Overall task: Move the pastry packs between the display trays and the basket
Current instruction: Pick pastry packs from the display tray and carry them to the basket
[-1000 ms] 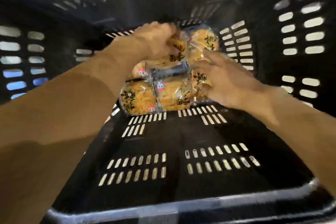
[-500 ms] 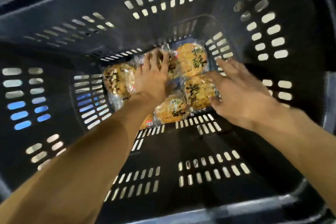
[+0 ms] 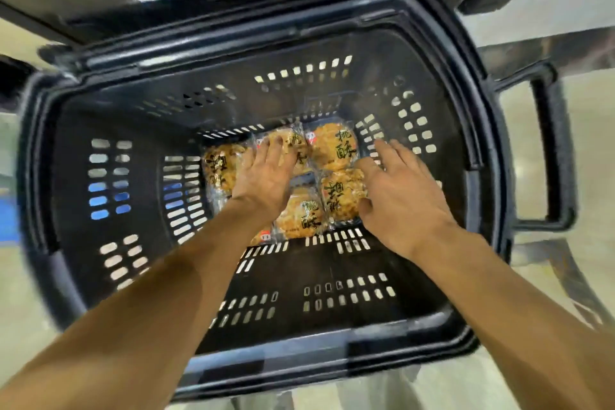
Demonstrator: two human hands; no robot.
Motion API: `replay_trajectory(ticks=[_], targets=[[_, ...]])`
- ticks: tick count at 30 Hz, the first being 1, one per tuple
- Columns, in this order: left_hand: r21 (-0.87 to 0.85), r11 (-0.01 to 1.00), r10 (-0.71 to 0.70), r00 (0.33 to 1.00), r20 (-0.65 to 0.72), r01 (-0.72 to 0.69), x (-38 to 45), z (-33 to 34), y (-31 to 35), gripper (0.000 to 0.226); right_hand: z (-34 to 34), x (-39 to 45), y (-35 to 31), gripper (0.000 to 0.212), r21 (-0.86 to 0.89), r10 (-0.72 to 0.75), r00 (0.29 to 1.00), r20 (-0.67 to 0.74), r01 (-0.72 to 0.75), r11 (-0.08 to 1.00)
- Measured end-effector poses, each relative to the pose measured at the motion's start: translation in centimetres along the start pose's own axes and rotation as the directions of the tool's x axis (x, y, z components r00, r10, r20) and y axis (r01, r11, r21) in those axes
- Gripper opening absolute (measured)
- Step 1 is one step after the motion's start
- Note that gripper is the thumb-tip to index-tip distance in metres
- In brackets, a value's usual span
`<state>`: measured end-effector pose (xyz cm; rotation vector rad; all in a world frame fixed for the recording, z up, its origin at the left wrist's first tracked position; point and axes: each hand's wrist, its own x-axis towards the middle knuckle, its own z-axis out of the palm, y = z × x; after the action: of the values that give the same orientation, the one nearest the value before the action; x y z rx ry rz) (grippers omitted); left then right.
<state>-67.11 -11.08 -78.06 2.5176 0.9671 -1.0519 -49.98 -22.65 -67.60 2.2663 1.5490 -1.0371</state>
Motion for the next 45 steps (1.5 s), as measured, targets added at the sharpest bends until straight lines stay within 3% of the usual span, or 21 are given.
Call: replay_trajectory(ticks=[5, 9, 15, 21, 25, 29, 35, 39, 42, 45], targets=[[-0.071, 0.988, 0.111, 0.943, -0.313, -0.140, -14.6, -17.1, 1.4, 0.071, -14.2, -11.8, -1.1, 0.060, 0.020, -0.008, 0.968, -0.249, 0.013, 1.000], [0.008, 0.935, 0.286, 0.740, -0.609, -0.355, -26.3, -33.6, 2.9, 0.066, -27.8, -24.9, 0.0, 0.057, 0.006, 0.026, 0.861, -0.508, -0.027, 1.000], [0.155, 0.867, 0.390, 0.452, -0.802, -0.473, -39.6, -53.1, 8.9, 0.060, -39.7, -42.5, 4.5, 0.058, 0.072, 0.101, 0.594, -0.798, -0.073, 0.995], [0.219, 0.817, 0.429, 0.309, -0.849, -0.533, -44.7, -63.1, 20.1, 0.062, -45.6, -52.5, 14.6, 0.059, 0.099, 0.135, 0.402, -0.905, -0.108, 0.989], [0.228, 0.821, 0.425, 0.295, -0.856, -0.523, -44.5, -67.8, 28.7, 0.063, -49.0, -56.2, 22.9, 0.059, 0.090, 0.123, 0.347, -0.930, -0.107, 0.990], [0.154, 0.860, 0.336, 0.313, -0.888, -0.486, -43.3, -70.1, 33.6, 0.063, -51.9, -56.0, 29.4, 0.059, 0.050, 0.078, 0.358, -0.931, -0.086, 0.995], [-0.005, 0.908, 0.169, 0.377, -0.911, -0.419, -38.6, -73.2, 35.3, 0.064, -57.4, -50.1, 34.6, 0.057, 0.006, -0.012, 0.400, -0.916, 0.044, 0.999], [-0.117, 0.905, 0.062, 0.399, -0.915, -0.408, -33.3, -76.1, 35.2, 0.065, -61.9, -44.5, 36.4, 0.048, 0.027, -0.047, 0.382, -0.923, 0.185, 0.982], [-0.173, 0.891, 0.017, 0.410, -0.912, -0.420, -28.7, -79.4, 35.3, 0.065, -65.8, -39.9, 37.9, 0.044, 0.021, -0.068, 0.418, -0.906, 0.206, 0.978], [-0.307, 0.830, -0.083, 0.441, -0.894, -0.466, -25.0, -82.5, 35.5, 0.063, -69.9, -35.7, 39.2, 0.043, 0.026, -0.095, 0.505, -0.858, 0.226, 0.974]])
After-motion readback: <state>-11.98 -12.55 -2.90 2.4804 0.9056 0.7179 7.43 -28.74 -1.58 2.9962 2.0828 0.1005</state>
